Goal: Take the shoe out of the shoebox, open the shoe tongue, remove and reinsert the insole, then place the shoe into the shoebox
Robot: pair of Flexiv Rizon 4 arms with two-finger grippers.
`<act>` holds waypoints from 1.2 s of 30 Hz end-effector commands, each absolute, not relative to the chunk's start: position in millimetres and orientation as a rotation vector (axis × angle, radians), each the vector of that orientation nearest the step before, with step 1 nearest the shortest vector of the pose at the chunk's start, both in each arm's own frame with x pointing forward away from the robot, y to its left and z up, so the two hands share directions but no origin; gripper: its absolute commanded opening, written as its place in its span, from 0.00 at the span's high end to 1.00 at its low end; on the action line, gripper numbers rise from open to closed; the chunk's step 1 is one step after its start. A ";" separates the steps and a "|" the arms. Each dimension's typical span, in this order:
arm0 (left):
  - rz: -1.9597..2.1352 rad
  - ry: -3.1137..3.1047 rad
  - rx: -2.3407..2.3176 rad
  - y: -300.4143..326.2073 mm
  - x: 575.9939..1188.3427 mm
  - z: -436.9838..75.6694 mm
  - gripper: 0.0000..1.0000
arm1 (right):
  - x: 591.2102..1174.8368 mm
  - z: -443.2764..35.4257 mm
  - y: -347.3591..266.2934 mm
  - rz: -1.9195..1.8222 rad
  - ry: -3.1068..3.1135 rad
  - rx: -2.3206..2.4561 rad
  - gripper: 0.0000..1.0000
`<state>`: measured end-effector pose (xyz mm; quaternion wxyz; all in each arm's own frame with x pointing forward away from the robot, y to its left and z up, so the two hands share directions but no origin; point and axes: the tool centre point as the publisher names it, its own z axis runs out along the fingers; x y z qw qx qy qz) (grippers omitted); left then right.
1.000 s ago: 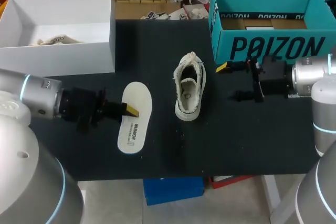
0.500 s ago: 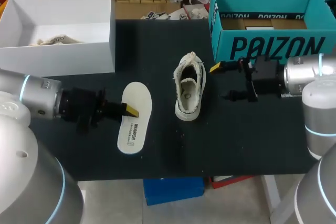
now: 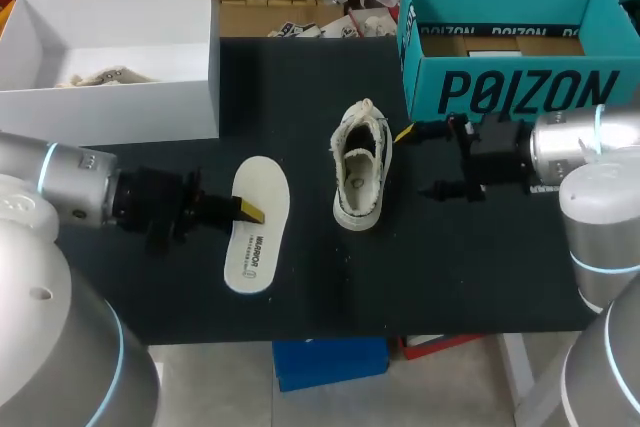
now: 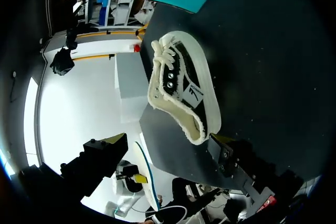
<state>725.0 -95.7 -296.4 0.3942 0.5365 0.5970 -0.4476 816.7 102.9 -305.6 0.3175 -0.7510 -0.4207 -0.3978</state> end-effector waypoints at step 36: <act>-1.131 1.517 1.364 -95.3 724.1 -295.4 1.00 | 839.3 -313.0 184.3 -1.103 -0.842 -2.165 0.00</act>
